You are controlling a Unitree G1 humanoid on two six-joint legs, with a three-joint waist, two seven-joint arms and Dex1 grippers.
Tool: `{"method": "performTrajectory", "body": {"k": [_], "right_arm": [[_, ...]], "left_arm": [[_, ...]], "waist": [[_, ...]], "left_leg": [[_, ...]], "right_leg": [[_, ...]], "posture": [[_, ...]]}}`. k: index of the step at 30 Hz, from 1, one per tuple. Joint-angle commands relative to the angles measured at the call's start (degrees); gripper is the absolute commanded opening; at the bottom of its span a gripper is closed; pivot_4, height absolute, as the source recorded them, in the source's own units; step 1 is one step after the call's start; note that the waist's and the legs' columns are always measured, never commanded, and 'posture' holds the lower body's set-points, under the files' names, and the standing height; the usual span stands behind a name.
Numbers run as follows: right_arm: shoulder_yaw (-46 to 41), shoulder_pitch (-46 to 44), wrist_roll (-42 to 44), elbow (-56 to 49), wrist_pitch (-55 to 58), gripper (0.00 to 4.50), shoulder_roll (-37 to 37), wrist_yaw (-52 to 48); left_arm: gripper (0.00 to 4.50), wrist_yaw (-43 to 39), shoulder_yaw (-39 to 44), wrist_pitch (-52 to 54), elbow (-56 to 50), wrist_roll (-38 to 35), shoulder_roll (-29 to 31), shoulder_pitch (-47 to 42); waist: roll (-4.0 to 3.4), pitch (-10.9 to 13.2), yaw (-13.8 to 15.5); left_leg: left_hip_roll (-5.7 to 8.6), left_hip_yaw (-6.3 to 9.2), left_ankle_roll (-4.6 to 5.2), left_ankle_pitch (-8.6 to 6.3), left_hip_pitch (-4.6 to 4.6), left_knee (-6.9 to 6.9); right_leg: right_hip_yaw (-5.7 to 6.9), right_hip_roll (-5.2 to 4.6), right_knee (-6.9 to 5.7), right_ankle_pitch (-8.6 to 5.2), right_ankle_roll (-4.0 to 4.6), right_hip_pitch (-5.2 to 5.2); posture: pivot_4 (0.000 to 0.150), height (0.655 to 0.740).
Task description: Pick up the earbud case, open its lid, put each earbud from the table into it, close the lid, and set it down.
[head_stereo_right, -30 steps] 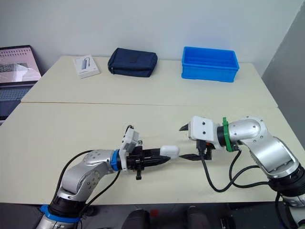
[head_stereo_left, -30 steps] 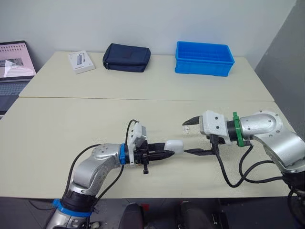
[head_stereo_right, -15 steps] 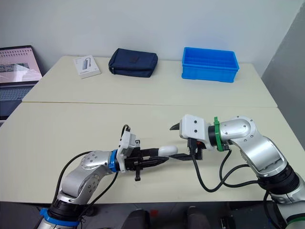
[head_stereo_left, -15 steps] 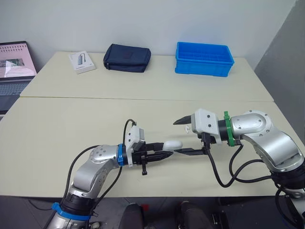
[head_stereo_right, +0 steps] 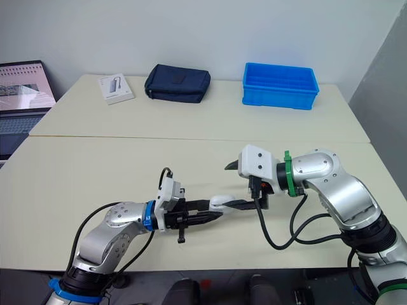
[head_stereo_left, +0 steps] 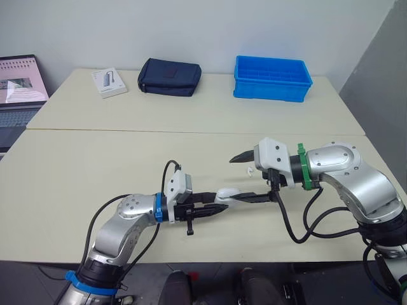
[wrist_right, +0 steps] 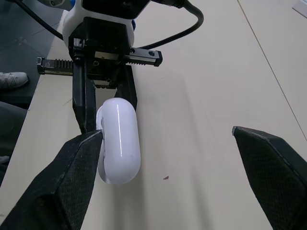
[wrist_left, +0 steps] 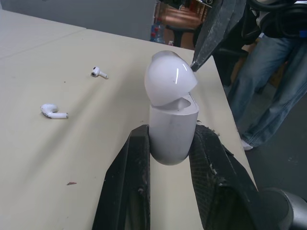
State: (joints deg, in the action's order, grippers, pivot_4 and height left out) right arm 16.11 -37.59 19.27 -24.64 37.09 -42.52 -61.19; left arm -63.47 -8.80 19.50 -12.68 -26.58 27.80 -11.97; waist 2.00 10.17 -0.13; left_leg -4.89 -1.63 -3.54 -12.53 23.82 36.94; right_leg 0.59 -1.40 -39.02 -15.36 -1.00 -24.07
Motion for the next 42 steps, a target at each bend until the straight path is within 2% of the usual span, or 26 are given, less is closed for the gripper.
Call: {"method": "performTrajectory", "body": {"k": [1,12,20,22,27,32,38,42], "right_arm": [[-2.88,-0.49,0.79,-0.98,0.32,4.50,-0.53,0.69],[-6.37,0.65,0.47,0.59,0.00,4.50,-1.83,1.12],[-16.26,8.14,1.80,-1.37,-4.70,4.50,-2.68,4.56],[-19.93,13.50,0.43,-2.04,-8.20,4.50,-4.66,4.33],[-31.46,24.34,6.42,-2.41,-3.13,4.50,-7.84,3.67],[-43.15,41.25,2.59,2.12,-8.28,4.50,-12.94,-0.84],[-46.99,49.63,-0.19,6.18,-11.94,4.50,-12.46,0.37],[-47.04,50.54,-0.12,6.46,-13.08,4.50,-12.14,1.17]], "left_arm": [[0.76,-0.72,-0.35,-0.60,-1.37,-0.87,0.05,-0.09],[0.76,1.87,1.95,-0.04,-0.73,-1.89,-0.75,0.46],[0.76,11.45,8.92,-2.41,-0.06,-1.44,-3.97,2.51],[0.76,14.92,11.21,-4.14,0.25,-0.95,-5.69,3.33],[0.76,19.12,14.37,-5.54,0.26,-0.84,-7.31,4.57],[0.76,22.99,17.72,-6.27,0.29,-0.64,-7.07,5.00],[0.76,24.34,18.34,-7.23,0.91,-0.37,-7.31,5.33],[0.76,24.30,17.91,-7.83,1.12,-0.03,-7.38,5.41]], "waist": [[0.00,0.00,0.00],[0.00,0.00,0.00],[0.00,0.00,0.01],[0.01,0.00,0.08],[0.01,-0.01,0.41],[0.02,-0.02,0.88],[-0.02,-0.04,0.18],[-0.01,-0.04,0.02]], "left_leg": [[0.00,0.00,0.00,0.00,0.00,0.00],[0.00,0.00,0.00,0.00,0.00,0.00],[0.00,-0.01,0.00,0.00,0.01,-0.03],[0.00,-0.01,0.00,0.00,0.00,-0.03],[0.03,-0.07,0.00,0.00,0.01,0.00],[0.03,-0.04,0.00,0.00,-0.05,0.01],[0.03,-0.06,0.00,0.00,-0.48,0.01],[0.04,-0.09,-0.01,-0.01,-0.80,-0.01]], "right_leg": [[0.00,0.00,0.00,0.00,0.00,0.00],[-0.01,0.00,-0.01,0.00,0.00,0.00],[-0.01,0.00,0.01,0.00,-0.01,0.00],[-0.01,0.00,0.01,0.00,-0.01,0.00],[-0.06,-0.03,0.04,0.02,-0.04,0.02],[-0.04,-0.03,0.08,0.03,-0.06,0.10],[-0.07,-0.02,0.05,0.02,-0.04,0.47],[-0.12,-0.04,0.07,-0.05,0.08,0.77]], "posture": [[0.150,0.7324],[0.150,0.7324],[0.150,0.7324],[0.150,0.7324],[0.150,0.7324],[0.150,0.7324],[0.150,0.7324],[0.150,0.7324]]}}
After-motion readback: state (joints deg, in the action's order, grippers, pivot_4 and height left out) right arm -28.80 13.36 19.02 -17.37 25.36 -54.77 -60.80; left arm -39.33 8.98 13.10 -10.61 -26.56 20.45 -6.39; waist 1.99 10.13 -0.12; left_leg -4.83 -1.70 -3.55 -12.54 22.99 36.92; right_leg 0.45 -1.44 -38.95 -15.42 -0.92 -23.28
